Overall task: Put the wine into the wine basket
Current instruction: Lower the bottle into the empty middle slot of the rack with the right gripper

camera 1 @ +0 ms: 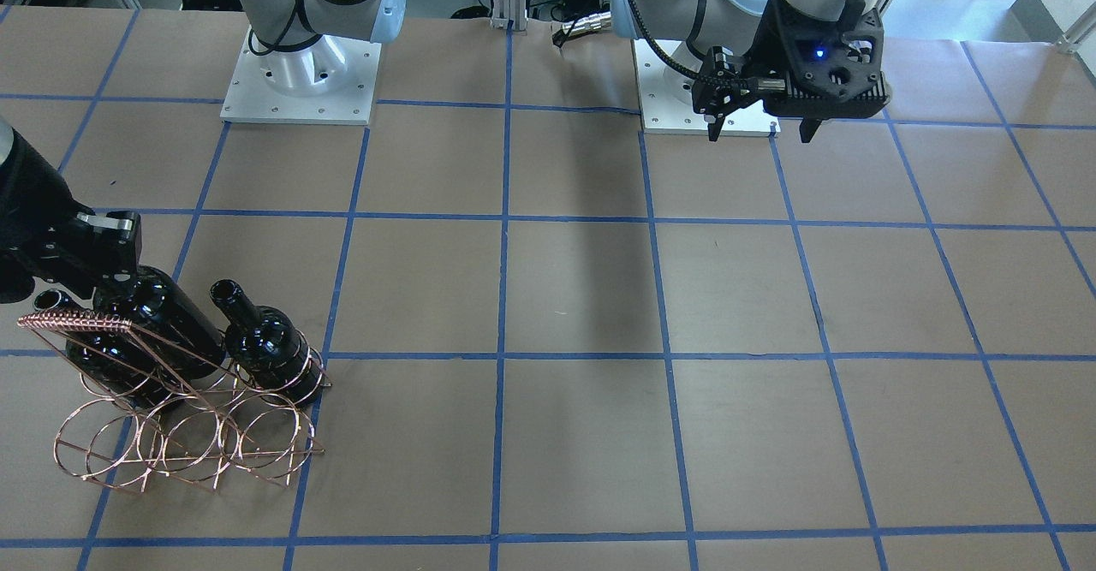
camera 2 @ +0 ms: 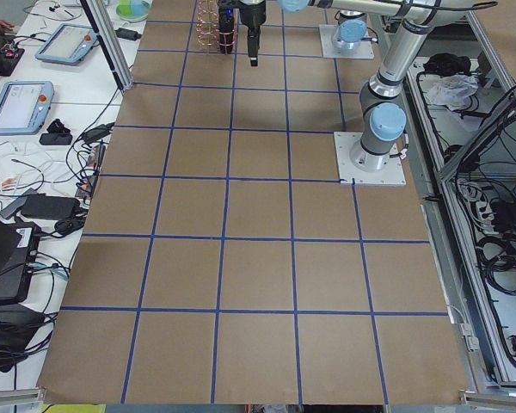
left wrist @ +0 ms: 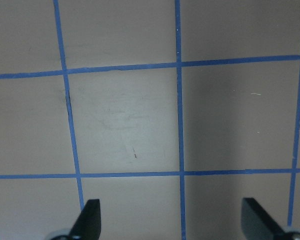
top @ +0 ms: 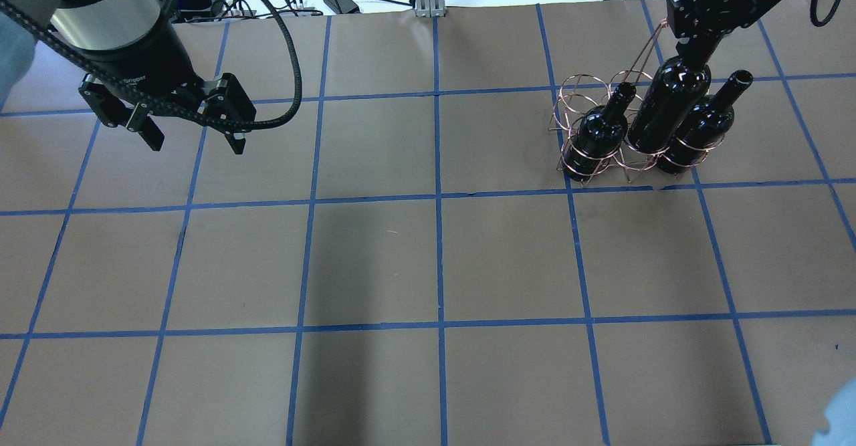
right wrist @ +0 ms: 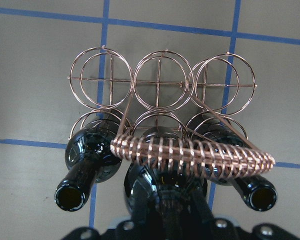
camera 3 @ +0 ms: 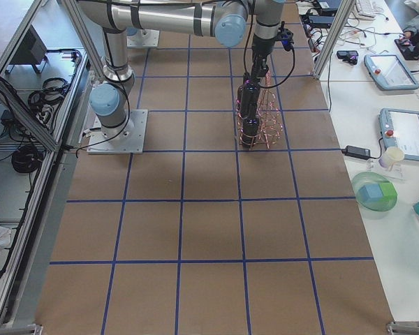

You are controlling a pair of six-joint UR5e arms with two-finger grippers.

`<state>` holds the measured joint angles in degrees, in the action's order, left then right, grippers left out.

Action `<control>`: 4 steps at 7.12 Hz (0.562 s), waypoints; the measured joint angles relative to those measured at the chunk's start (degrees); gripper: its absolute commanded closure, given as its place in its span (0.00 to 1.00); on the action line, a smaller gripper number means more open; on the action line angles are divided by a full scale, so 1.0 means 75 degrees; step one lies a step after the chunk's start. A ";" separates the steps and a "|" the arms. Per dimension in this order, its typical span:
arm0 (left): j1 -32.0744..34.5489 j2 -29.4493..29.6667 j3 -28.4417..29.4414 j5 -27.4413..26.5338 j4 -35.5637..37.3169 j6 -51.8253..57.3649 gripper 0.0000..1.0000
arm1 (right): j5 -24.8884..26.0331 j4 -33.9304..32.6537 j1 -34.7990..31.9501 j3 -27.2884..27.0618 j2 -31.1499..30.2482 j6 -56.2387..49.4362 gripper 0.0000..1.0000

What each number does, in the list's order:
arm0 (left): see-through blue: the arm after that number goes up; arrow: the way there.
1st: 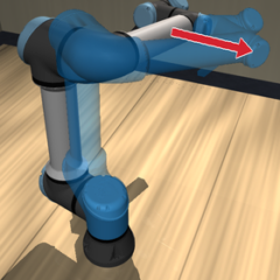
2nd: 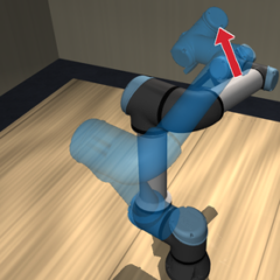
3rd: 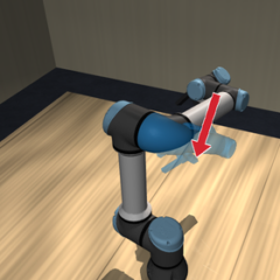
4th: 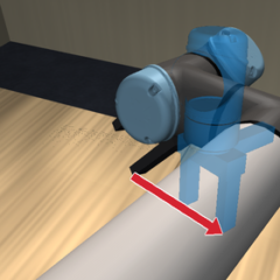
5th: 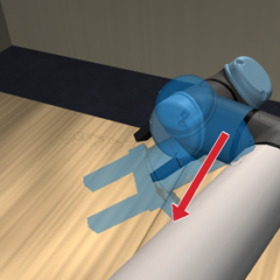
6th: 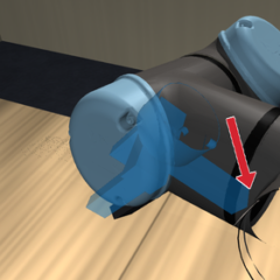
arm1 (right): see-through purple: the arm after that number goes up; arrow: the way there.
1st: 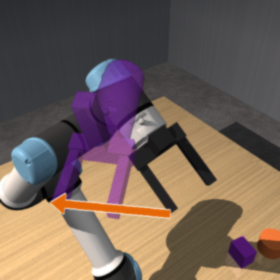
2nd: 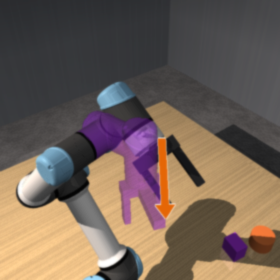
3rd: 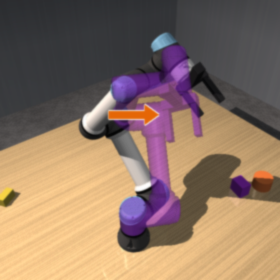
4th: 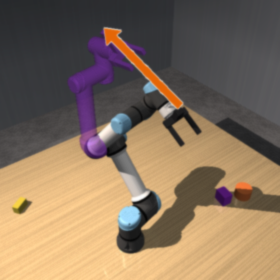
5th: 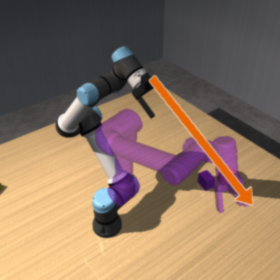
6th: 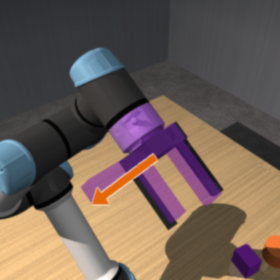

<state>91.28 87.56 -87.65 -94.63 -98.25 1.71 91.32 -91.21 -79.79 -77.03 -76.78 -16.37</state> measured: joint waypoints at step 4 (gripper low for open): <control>0.0038 -0.0003 -0.0189 0.0327 0.0390 0.0412 0.00 | 0.0011 -0.0951 0.0001 -0.0485 0.0403 -0.0075 0.96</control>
<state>91.57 87.54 -89.07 -92.18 -95.33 4.79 91.40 -98.34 -79.77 -80.67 -73.76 -16.93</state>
